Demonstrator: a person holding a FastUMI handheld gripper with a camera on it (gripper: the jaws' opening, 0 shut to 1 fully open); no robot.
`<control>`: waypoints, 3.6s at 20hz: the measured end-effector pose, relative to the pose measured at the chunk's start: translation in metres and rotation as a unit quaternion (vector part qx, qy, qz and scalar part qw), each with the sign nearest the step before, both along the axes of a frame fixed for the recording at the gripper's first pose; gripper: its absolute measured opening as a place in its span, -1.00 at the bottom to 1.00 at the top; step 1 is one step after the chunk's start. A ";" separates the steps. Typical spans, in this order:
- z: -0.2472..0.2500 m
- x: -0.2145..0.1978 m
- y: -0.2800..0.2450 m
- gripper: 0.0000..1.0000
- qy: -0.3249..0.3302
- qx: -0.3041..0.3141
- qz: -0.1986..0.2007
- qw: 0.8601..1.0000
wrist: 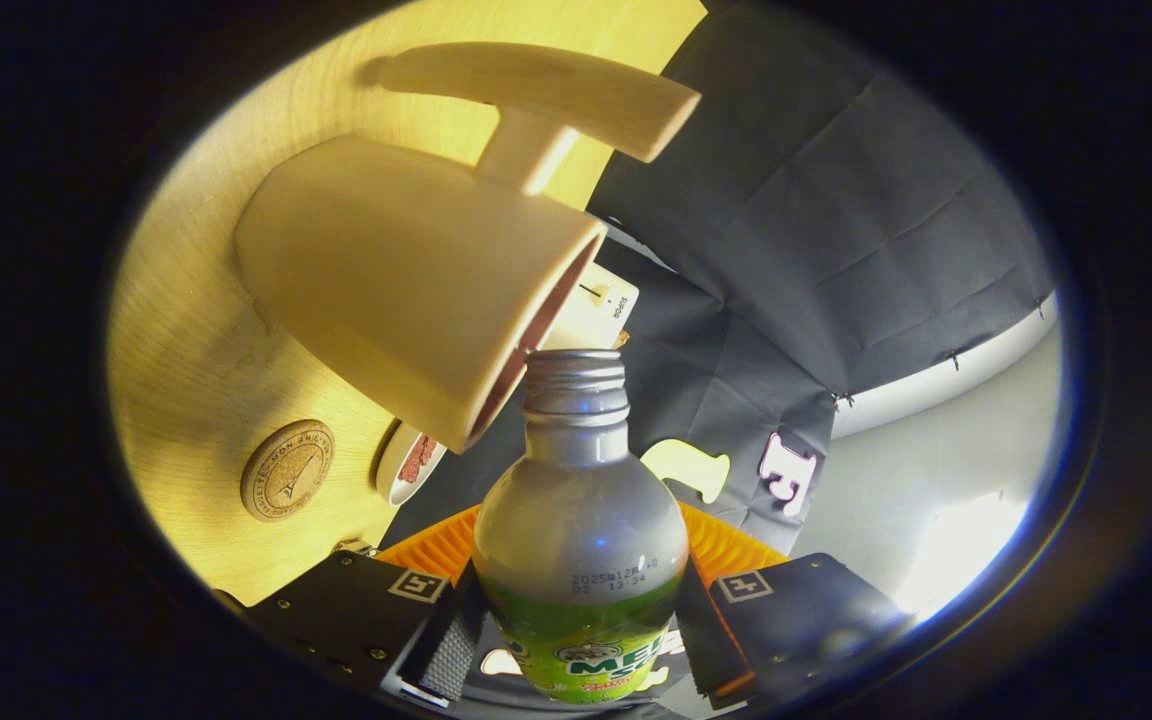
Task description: Take the bottle from table, then pour the juice into the cup, finally place the bottle on the coaster
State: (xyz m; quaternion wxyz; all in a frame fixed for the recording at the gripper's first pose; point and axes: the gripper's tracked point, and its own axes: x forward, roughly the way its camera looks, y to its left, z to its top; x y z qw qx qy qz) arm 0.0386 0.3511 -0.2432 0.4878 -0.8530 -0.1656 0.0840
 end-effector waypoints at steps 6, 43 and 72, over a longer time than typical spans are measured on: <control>0.008 -0.004 -0.003 0.64 -0.003 0.025 -0.002 1.000; 0.016 0.027 -0.099 0.64 0.068 0.379 -0.125 0.914; 0.027 0.050 -0.101 0.63 0.283 0.799 -0.097 0.522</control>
